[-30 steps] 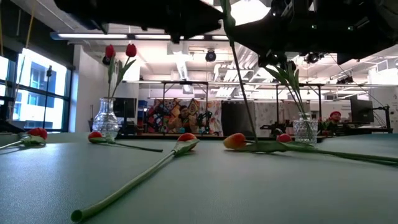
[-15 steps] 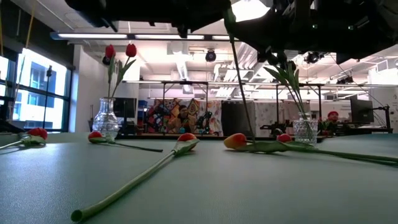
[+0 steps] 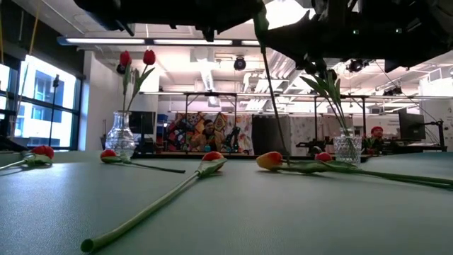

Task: Sort flowers into vase by color
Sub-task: Put the red tulip into the left transparent vase

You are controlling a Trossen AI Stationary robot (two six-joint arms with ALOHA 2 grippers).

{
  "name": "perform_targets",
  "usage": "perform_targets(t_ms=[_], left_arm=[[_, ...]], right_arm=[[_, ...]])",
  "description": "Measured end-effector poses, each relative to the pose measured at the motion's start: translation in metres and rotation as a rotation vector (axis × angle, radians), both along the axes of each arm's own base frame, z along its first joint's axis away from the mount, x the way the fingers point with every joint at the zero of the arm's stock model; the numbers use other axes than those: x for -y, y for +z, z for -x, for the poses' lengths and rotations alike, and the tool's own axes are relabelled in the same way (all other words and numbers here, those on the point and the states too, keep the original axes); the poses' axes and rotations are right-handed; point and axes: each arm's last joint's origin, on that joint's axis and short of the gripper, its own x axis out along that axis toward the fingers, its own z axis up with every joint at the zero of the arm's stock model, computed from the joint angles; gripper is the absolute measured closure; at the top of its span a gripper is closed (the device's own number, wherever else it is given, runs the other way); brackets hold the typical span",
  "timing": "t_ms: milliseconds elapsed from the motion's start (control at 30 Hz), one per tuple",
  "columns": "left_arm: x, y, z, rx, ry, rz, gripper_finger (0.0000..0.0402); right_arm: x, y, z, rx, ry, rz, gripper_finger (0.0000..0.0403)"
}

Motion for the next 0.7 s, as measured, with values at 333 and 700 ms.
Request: perform_targets(t_ms=[333,700], left_arm=[[-0.008,0.025,0.019,-0.01,0.144,-0.018,0.0391],[-0.042,0.095,0.105,-0.023,0.457,-0.066,0.0398]], right_arm=[[0.001,0.002,0.0,0.019,-0.048,-0.033,0.0264],[0.003,-0.004,0.0,-0.025,-0.124,-0.157,0.0208]])
